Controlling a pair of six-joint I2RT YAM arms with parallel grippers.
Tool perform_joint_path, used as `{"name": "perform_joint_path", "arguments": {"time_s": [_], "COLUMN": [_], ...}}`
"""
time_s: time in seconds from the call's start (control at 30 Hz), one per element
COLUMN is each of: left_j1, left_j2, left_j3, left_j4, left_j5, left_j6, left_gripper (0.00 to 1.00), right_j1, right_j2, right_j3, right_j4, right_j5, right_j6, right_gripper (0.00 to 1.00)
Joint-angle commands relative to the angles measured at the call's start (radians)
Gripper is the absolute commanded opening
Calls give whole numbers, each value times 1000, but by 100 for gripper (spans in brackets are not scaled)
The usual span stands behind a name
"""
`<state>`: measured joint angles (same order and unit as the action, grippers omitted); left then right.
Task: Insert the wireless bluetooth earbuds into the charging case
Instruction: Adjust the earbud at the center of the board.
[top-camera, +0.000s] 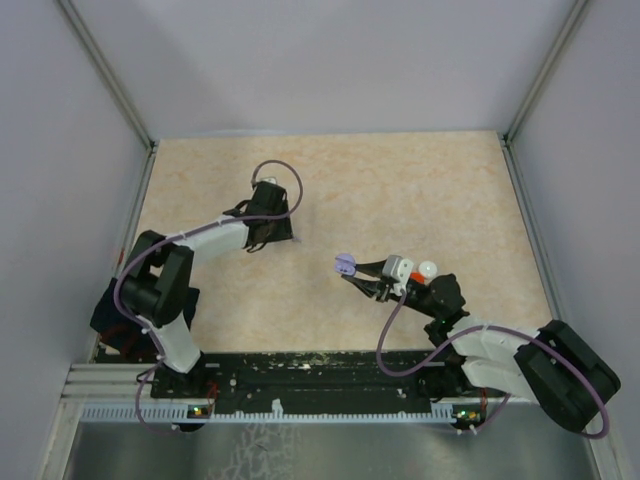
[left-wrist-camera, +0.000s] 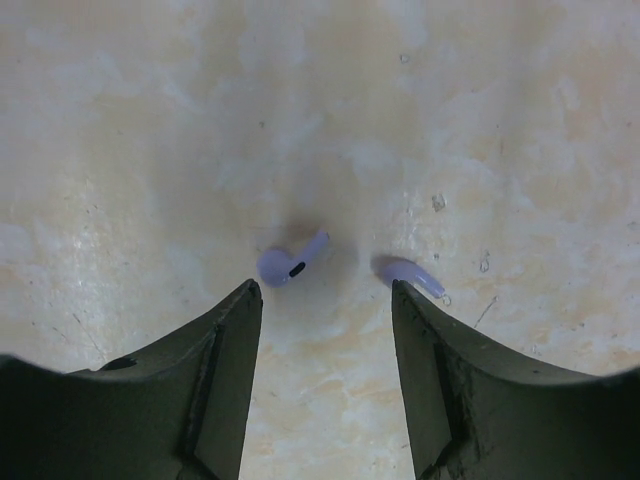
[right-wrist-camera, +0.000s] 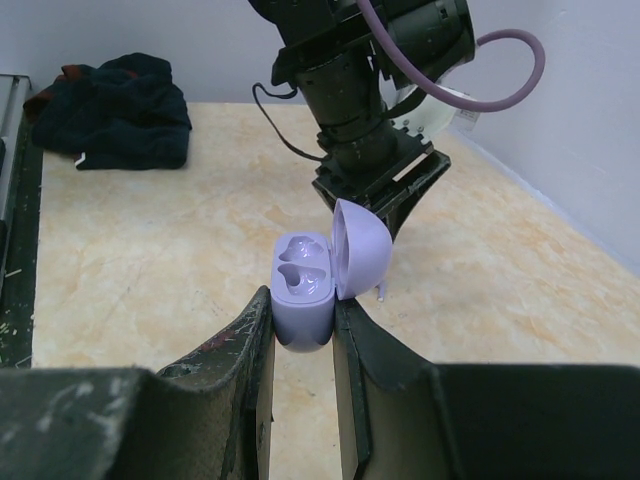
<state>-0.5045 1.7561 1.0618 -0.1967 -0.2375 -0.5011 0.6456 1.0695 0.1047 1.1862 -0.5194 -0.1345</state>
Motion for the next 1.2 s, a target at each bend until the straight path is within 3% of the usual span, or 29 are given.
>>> {"name": "perform_joint_path", "arguments": {"time_s": [0.0,0.5,0.87,1.17], "left_j1": [13,30,30,30], "left_j2": [34,200,187,112], "left_j3": [90,256,222,159], "left_j4": [37,-78,-145,-173], "left_j5": [0,89,183,148], "left_j6": [69,113,118,101], "left_gripper": [60,57,49,53], "right_j1": [0,-1,-1,-1], "right_j2": [10,18,14,9], "right_j3": [16,22,23,23], "right_j4": [59,41,40,37], "right_j5": [-2,-5,-8,-13], "right_j6": [9,6,10,11], "right_gripper": [0,0,0,0]}}
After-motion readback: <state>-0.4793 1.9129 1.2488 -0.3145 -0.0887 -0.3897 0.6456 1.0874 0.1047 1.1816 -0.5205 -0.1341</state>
